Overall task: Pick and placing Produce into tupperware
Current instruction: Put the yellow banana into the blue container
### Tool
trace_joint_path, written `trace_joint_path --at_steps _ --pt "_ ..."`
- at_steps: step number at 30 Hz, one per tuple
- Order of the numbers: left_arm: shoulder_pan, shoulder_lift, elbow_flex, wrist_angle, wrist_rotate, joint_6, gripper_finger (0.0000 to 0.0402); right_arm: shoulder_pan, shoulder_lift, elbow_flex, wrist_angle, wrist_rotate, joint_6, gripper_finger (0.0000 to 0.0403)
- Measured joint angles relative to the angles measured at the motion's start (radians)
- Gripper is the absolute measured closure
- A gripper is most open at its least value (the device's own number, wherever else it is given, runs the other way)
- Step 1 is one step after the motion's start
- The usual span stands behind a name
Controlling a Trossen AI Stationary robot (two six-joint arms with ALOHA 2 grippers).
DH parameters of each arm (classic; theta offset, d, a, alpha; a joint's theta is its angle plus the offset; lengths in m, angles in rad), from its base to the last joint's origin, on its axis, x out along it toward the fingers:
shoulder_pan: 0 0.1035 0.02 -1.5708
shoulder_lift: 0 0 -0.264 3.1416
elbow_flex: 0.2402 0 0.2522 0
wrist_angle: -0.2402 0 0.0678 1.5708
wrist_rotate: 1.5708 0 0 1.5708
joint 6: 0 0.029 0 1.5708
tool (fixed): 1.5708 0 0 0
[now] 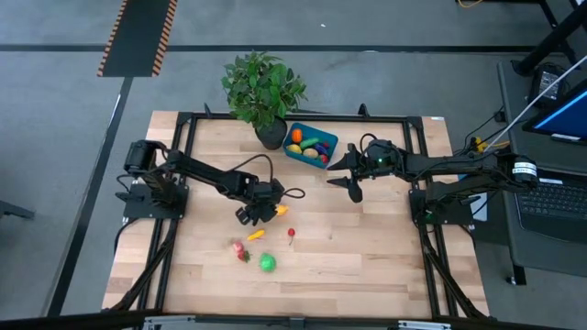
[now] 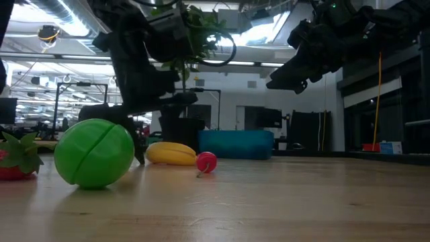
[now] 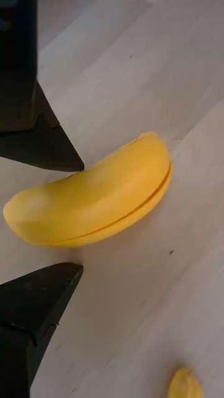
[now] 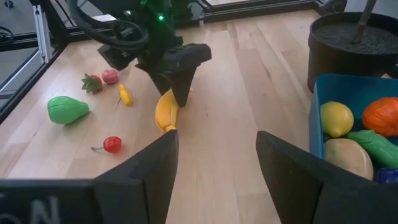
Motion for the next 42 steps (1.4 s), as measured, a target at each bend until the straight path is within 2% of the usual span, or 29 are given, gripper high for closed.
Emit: trace_joint_path --at_steps 4,15,27,35,39,42 --pt "0.0 0.016 0.001 0.0 0.001 -0.025 0.0154 0.0 0.0 0.0 -0.001 0.0 0.0 0.0185" --pt "0.005 0.026 0.038 -0.001 0.026 -0.247 0.0163 0.0 0.0 0.0 -0.002 0.0 -0.003 0.0185" --pt "0.003 0.025 0.043 0.013 0.047 -0.477 0.0275 0.0 0.0 0.0 0.001 0.0 0.0 0.0185" --pt "0.003 0.024 0.043 0.0 0.047 -0.511 0.0257 0.0 0.0 0.0 0.0 0.0 0.004 0.0185" --pt "0.004 0.019 0.043 -0.007 0.046 -0.549 0.0276 0.0 0.0 0.0 0.0 0.0 0.002 0.0185" --pt "0.012 0.004 0.041 -0.014 0.044 -0.556 0.0277 0.0 0.0 0.0 0.0 0.0 0.001 0.0185"
